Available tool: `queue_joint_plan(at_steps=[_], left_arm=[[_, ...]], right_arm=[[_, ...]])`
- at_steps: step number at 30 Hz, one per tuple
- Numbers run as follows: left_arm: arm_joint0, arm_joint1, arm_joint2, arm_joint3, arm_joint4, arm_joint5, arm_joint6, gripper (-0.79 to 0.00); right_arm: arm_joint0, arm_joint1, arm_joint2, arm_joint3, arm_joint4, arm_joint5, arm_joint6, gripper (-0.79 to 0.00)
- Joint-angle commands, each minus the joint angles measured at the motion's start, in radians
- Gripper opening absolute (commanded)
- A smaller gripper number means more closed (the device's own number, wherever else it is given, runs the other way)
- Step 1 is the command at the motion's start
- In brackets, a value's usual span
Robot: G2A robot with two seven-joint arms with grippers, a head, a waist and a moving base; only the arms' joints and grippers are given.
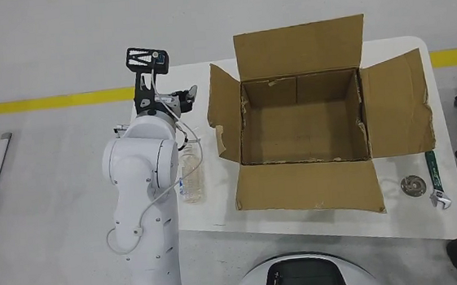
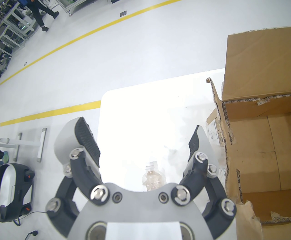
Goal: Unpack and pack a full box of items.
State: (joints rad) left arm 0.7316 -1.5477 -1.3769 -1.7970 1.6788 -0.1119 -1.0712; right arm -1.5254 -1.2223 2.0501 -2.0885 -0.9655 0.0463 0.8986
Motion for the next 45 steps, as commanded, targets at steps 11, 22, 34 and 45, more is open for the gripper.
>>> queue_joint_plan(at_steps=[11,22,34,45], left_arm=[[0.000,0.000,0.000,0.000,0.000,0.000,0.000,0.000],[0.000,0.000,0.000,0.000,0.000,0.000,0.000,0.000],[0.022,0.010,-0.039,-0.040,-0.084,-0.087,-0.090,0.000],[0.051,0.033,-0.171,-0.031,-0.276,-0.119,-0.465,0.000]], right_arm=[[-0.164,-0.024,-0.025,-0.146,0.030,0.132,-0.224,-0.034],[-0.073,-0.019,0.044,-0.113,0.155,0.022,-0.391,-0.785],[-0.018,-0.004,0.055,-0.047,0.198,-0.042,-0.377,-0.785],[0.001,0.006,0.051,-0.017,0.197,-0.050,-0.351,-0.785]])
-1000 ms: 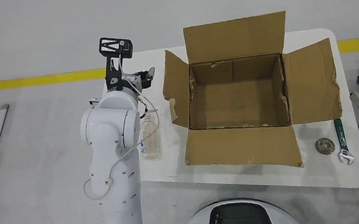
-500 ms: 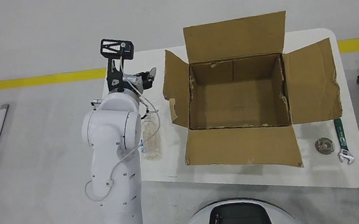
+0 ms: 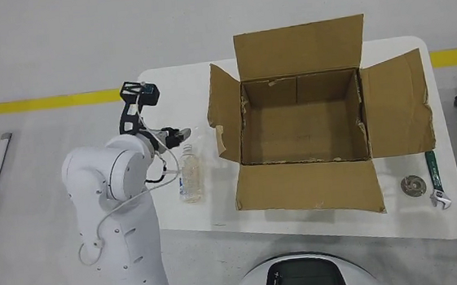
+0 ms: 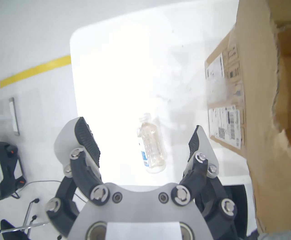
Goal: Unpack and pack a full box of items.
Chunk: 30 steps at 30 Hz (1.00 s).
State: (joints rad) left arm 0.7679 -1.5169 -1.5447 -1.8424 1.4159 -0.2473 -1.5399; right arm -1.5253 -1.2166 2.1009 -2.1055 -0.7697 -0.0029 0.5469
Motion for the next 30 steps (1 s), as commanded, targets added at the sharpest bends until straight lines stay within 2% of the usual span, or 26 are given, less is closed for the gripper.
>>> queue_joint_plan(at_steps=[1,4,14,18,21,30], left_arm=[[0.024,0.003,-0.005,0.016,-0.028,0.027,0.004,0.000],[0.057,0.011,0.000,0.031,-0.047,0.055,0.004,0.000],[0.057,0.011,0.000,0.031,-0.047,0.055,0.004,0.000],[0.081,0.019,0.042,0.115,-0.031,-0.004,0.004,0.000],[0.090,0.026,0.057,0.167,-0.029,-0.014,0.004,0.000],[0.088,0.052,0.058,0.301,-0.104,0.013,0.004,0.000]], right_arm=[[0.000,0.002,0.000,0.001,0.002,-0.002,0.001,-0.785],[-0.005,0.003,-0.004,-0.001,0.003,-0.002,-0.001,-0.785],[-0.054,0.002,-0.019,-0.059,-0.023,0.040,-0.032,-0.785],[-0.069,0.002,-0.021,-0.079,-0.036,0.047,-0.040,-0.785],[-0.079,0.002,-0.020,-0.089,-0.038,0.055,-0.042,-0.785],[-0.117,0.001,-0.009,-0.100,-0.045,0.060,-0.050,-0.785]])
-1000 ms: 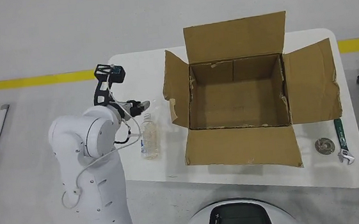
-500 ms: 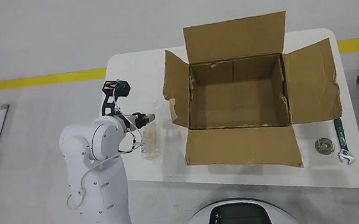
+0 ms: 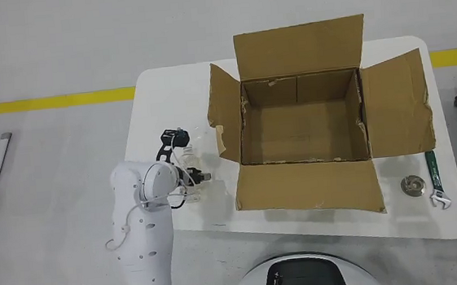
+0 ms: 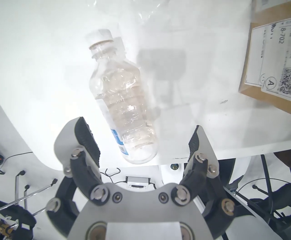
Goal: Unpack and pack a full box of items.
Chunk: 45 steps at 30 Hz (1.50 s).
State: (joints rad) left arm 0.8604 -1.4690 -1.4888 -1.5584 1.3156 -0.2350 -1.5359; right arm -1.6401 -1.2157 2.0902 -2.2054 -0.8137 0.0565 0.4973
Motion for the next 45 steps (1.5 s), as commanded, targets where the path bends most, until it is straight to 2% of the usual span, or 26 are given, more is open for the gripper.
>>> queue_joint_plan(at_steps=[1,10,16,19,20,21,23,24,25,30,31,32,33,36,38,41,43,44,45], left_arm=[[-0.009,0.007,0.004,0.029,0.000,0.004,0.000,0.000],[-0.060,0.032,0.013,0.149,0.014,0.026,0.000,0.000],[-0.085,0.044,0.015,0.196,0.003,0.019,0.000,0.000],[-0.093,0.050,0.006,0.203,-0.014,0.023,0.000,0.000],[-0.094,0.051,0.007,0.204,-0.015,0.023,0.000,0.000],[-0.096,0.053,0.007,0.202,-0.024,0.023,0.000,0.000],[-0.098,0.056,0.010,0.205,-0.032,0.024,0.000,0.000],[-0.100,0.057,0.013,0.209,-0.035,0.027,0.000,0.000],[-0.102,0.058,0.015,0.212,-0.040,0.029,0.000,0.000],[-0.112,0.063,0.028,0.227,-0.050,0.039,0.008,0.000],[-0.114,0.064,0.031,0.231,-0.051,0.040,0.010,0.000],[-0.116,0.065,0.033,0.234,-0.053,0.041,0.013,0.000],[-0.118,0.065,0.035,0.237,-0.054,0.042,0.016,0.000],[-0.124,0.068,0.044,0.255,-0.058,0.042,0.027,-0.022],[-0.130,0.070,0.052,0.271,-0.061,0.042,0.038,-0.034],[-0.137,0.072,0.064,0.292,-0.053,0.038,0.054,-0.080],[-0.140,0.074,0.073,0.305,-0.047,0.038,0.065,-0.169],[-0.142,0.074,0.077,0.310,-0.047,0.040,0.069,-0.342],[-0.143,0.075,0.079,0.313,-0.048,0.041,0.071,-0.428]], right_arm=[[-0.003,0.000,0.003,-0.001,0.000,0.001,0.001,-0.785],[0.001,0.001,-0.002,-0.003,0.018,0.010,0.002,-0.785],[0.053,-0.002,0.006,0.027,0.328,0.044,0.083,-0.785],[0.082,0.003,0.016,0.050,0.425,0.029,0.147,-0.785],[0.088,0.004,0.016,0.054,0.441,0.028,0.161,-0.757],[0.101,0.006,0.017,0.064,0.472,0.028,0.181,-0.717],[0.114,0.010,0.016,0.070,0.484,0.028,0.195,-0.529],[0.116,0.012,0.014,0.070,0.483,0.028,0.199,-0.462],[0.118,0.013,0.012,0.070,0.482,0.029,0.202,0.000],[0.117,0.019,0.003,0.072,0.481,0.037,0.208,-0.018],[0.117,0.020,0.005,0.073,0.482,0.034,0.205,-0.157],[0.116,0.021,0.007,0.074,0.482,0.029,0.202,-0.345],[0.116,0.022,0.009,0.077,0.483,0.026,0.201,-0.409],[0.120,0.024,0.014,0.096,0.511,0.024,0.200,-0.394],[0.124,0.027,0.018,0.114,0.544,0.024,0.216,-0.256],[0.128,0.031,0.020,0.132,0.560,0.026,0.228,-0.172],[0.130,0.033,0.017,0.135,0.563,0.026,0.228,-0.102],[0.129,0.034,0.015,0.136,0.561,0.025,0.228,-0.080],[0.129,0.035,0.013,0.137,0.561,0.025,0.228,-0.077]])
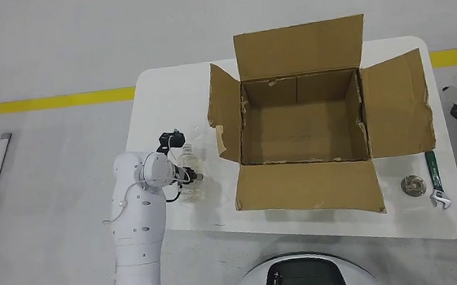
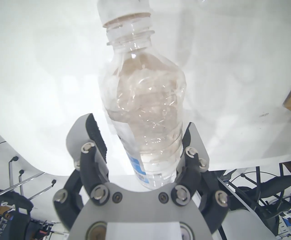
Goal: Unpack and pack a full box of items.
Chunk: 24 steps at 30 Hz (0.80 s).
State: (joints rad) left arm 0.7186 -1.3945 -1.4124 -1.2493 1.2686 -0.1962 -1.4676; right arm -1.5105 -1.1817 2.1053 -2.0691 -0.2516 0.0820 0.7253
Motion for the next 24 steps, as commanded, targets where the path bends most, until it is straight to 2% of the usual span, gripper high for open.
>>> queue_joint_plan(at_steps=[1,2,3,4,7,13,18,22,23,24], left_arm=[[-0.001,0.001,0.007,0.007,-0.003,0.002,0.005,-0.496],[-0.002,0.002,0.010,0.010,-0.004,0.003,0.008,-0.613],[-0.002,0.003,0.011,0.010,-0.005,0.004,0.009,-0.665],[-0.003,0.003,0.013,0.011,-0.008,0.006,0.009,-0.785],[-0.003,0.007,0.014,0.008,-0.016,0.014,0.014,-0.785],[0.009,0.016,-0.002,-0.048,-0.032,0.030,-0.010,-0.785],[0.035,0.027,-0.039,-0.143,-0.065,0.054,-0.046,-0.785],[0.052,0.038,-0.078,-0.257,-0.097,0.080,-0.068,-0.785],[0.053,0.040,-0.083,-0.272,-0.103,0.085,-0.068,-0.785],[0.052,0.042,-0.092,-0.296,-0.118,0.095,-0.068,-0.785]], right_arm=[[-0.001,0.002,-0.005,0.000,-0.001,-0.001,-0.002,-0.077],[-0.002,0.003,-0.008,0.000,-0.005,-0.003,-0.003,-0.068],[-0.002,0.004,-0.009,-0.002,-0.010,-0.007,-0.004,-0.055],[-0.001,0.006,-0.011,-0.004,-0.018,-0.016,-0.008,0.000],[-0.008,0.013,-0.017,-0.019,-0.127,-0.058,-0.022,0.000],[-0.008,0.013,-0.017,-0.019,-0.127,-0.058,-0.022,0.000],[-0.015,0.013,-0.032,-0.014,-0.100,-0.050,-0.029,0.000],[-0.014,0.015,-0.079,-0.017,-0.065,-0.029,0.013,0.000],[-0.012,0.016,-0.086,-0.018,-0.071,-0.028,0.013,-0.179],[-0.011,0.016,-0.101,-0.019,-0.066,-0.024,0.014,-0.471]])
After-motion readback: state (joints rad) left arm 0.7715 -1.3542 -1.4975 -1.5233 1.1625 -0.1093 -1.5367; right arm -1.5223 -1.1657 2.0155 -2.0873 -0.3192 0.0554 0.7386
